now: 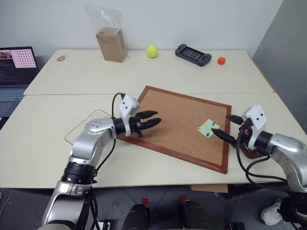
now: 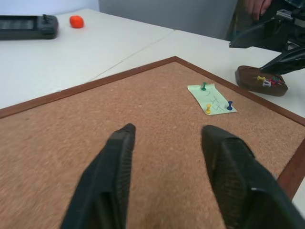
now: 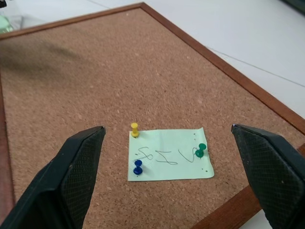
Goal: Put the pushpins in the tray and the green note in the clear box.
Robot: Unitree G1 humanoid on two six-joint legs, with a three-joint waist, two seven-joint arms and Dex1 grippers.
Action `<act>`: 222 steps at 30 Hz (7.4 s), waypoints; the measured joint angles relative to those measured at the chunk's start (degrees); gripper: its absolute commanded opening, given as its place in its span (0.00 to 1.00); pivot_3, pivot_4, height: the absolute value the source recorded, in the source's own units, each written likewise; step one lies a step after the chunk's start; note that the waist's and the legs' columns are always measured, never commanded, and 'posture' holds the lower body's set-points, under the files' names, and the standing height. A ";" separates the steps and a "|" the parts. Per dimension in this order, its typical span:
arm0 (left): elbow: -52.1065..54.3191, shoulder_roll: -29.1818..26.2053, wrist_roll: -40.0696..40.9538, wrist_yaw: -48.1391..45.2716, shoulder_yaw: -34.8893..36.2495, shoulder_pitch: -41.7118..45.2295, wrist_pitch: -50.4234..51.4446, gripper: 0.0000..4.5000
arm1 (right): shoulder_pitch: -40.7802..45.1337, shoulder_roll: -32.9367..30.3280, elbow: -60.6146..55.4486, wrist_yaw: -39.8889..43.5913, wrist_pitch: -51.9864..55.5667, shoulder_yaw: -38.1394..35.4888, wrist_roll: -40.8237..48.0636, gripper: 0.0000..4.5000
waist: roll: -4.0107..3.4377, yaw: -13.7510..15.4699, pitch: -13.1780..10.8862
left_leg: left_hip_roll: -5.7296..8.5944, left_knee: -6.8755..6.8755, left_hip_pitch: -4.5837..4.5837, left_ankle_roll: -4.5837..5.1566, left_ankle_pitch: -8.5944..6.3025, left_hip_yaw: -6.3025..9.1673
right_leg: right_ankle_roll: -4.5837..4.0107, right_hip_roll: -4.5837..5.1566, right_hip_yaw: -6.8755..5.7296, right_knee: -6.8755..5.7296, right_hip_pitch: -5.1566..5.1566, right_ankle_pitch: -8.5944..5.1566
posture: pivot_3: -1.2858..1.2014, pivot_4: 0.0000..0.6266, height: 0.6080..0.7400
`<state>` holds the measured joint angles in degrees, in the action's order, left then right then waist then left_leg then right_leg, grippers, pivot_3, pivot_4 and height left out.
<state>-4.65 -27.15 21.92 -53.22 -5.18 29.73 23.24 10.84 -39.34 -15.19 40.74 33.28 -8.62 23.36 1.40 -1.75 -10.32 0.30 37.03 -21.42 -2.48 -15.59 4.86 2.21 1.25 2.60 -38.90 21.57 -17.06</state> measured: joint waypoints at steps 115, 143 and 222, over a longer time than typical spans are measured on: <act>-28.92 14.00 -16.41 -1.18 -6.85 11.08 -12.68 0.00 | -8.47 6.08 2.00 -20.71 10.85 -15.65 -1.89 0.44 | -0.36 0.08 0.21 | 0.12 0.78 -0.43 0.04 0.00 0.14 | 0.17 -0.01 -0.07 -0.15 0.04 0.10 | 0.52 0.24 1.00; -28.89 14.71 -17.25 -0.86 -6.82 11.08 -13.33 0.00 | -3.77 0.52 -0.86 9.67 -4.21 3.99 2.45 0.74 | -0.28 0.16 0.16 | 0.12 0.82 -0.44 0.04 0.00 0.26 | 0.20 -0.04 -0.16 -0.07 -0.02 0.11 | 0.52 0.24 1.00; -30.57 14.57 -17.75 -2.10 -6.82 12.34 -13.66 0.00 | -10.41 4.80 8.48 -13.34 1.66 -16.08 0.90 0.00 | -0.37 0.10 0.16 | 0.13 0.81 -0.45 0.04 0.00 0.18 | 0.20 0.00 -0.11 -0.10 -0.01 0.12 | 0.52 0.24 1.00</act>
<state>-35.22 -12.58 4.17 -55.31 -12.00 42.07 9.58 0.43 -34.54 -6.71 27.40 34.94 -24.70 24.26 1.03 -1.66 -10.16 0.43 37.84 -21.87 -2.44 -15.59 5.04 2.40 1.25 2.49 -39.00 21.57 -16.94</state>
